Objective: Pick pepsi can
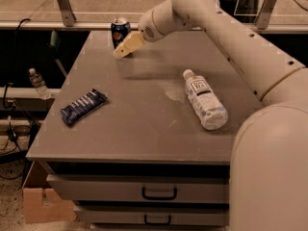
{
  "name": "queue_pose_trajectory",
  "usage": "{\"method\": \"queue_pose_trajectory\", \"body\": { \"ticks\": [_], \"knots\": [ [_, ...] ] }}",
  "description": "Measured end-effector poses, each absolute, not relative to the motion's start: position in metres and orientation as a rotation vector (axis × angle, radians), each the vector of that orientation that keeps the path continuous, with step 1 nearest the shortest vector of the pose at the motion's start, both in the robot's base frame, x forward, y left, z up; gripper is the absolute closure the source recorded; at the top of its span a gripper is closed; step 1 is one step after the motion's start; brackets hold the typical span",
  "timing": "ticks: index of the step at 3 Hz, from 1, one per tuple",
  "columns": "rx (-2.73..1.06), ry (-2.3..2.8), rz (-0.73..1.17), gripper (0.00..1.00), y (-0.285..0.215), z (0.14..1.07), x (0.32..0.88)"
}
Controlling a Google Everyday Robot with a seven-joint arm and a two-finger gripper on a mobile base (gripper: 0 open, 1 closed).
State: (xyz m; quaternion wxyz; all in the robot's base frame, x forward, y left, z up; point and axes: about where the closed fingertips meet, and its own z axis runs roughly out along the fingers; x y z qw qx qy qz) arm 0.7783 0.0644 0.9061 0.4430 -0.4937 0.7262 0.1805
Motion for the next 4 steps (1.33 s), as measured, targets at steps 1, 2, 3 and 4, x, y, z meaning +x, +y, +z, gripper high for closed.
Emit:
{"method": "queue_pose_trajectory", "body": {
  "ticks": [1, 2, 3, 4],
  "knots": [
    [-1.189, 1.793, 0.469, 0.0, 0.084, 0.903, 0.797],
    [-1.153, 1.797, 0.444, 0.0, 0.092, 0.898, 0.818],
    [-1.127, 1.811, 0.43, 0.16, 0.097, 0.89, 0.834],
    [-1.105, 1.822, 0.415, 0.39, 0.095, 0.886, 0.842]
  ]
}}
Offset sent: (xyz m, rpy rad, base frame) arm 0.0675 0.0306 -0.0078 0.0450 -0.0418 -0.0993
